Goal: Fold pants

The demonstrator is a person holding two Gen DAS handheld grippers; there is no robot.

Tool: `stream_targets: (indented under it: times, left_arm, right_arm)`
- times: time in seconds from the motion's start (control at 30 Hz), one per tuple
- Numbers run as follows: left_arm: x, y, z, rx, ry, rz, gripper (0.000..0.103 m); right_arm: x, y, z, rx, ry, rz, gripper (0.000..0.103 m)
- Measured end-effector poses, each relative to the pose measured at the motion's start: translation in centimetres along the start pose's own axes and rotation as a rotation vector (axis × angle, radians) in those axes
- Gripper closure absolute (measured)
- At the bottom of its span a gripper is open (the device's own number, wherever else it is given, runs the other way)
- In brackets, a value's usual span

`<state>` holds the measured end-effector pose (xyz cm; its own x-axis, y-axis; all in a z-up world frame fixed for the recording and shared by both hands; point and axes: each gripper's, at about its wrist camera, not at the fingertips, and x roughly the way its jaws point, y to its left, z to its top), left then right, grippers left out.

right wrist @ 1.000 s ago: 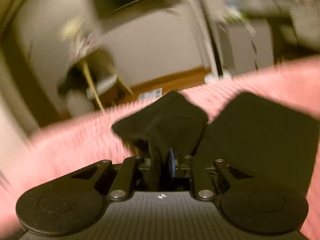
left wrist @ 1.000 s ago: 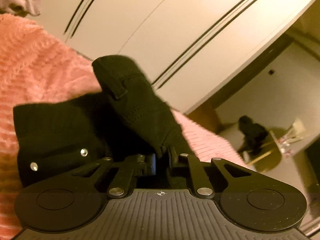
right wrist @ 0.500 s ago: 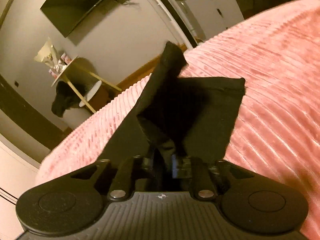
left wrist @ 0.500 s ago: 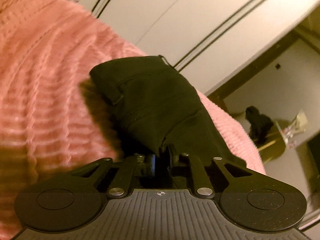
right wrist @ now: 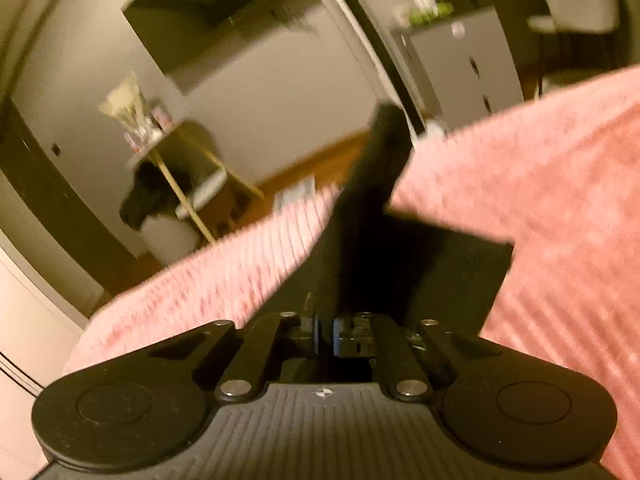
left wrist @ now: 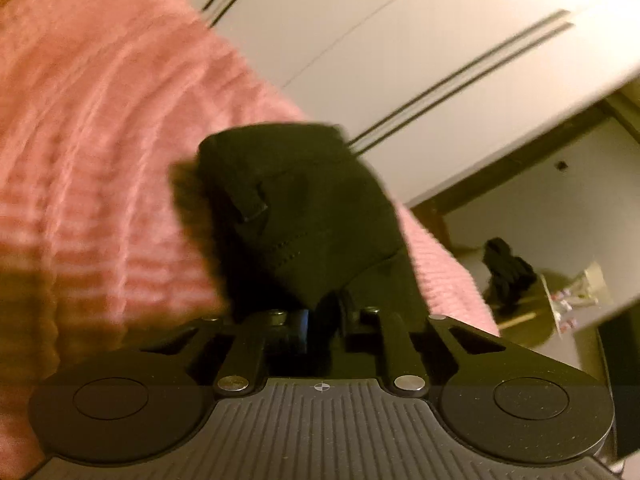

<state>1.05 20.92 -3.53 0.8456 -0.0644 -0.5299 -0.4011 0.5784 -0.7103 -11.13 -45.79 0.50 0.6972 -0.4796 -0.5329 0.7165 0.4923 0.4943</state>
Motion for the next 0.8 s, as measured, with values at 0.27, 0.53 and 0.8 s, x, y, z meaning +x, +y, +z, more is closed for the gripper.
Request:
stream_targets:
  times: [0.27, 0.53, 0.8]
  left_arm:
    - [-0.8, 0.0, 0.4, 0.017, -0.029, 0.166, 0.061]
    - [-2.0, -7.9, -2.3, 0.335, -0.13, 0.156, 0.007]
    - [8.0, -21.9, -14.9, 0.755, 0.225, -0.064, 0.006]
  right_arm:
    - [0.8, -2.2, -0.9, -0.05, 0.057, -0.213, 0.079]
    - [-3.4, 5.1, -1.5, -0.256, -0.14, -0.194, 0.064]
    - [0.5, 19.8, -14.4, -0.702, 0.163, 0.354, 0.066]
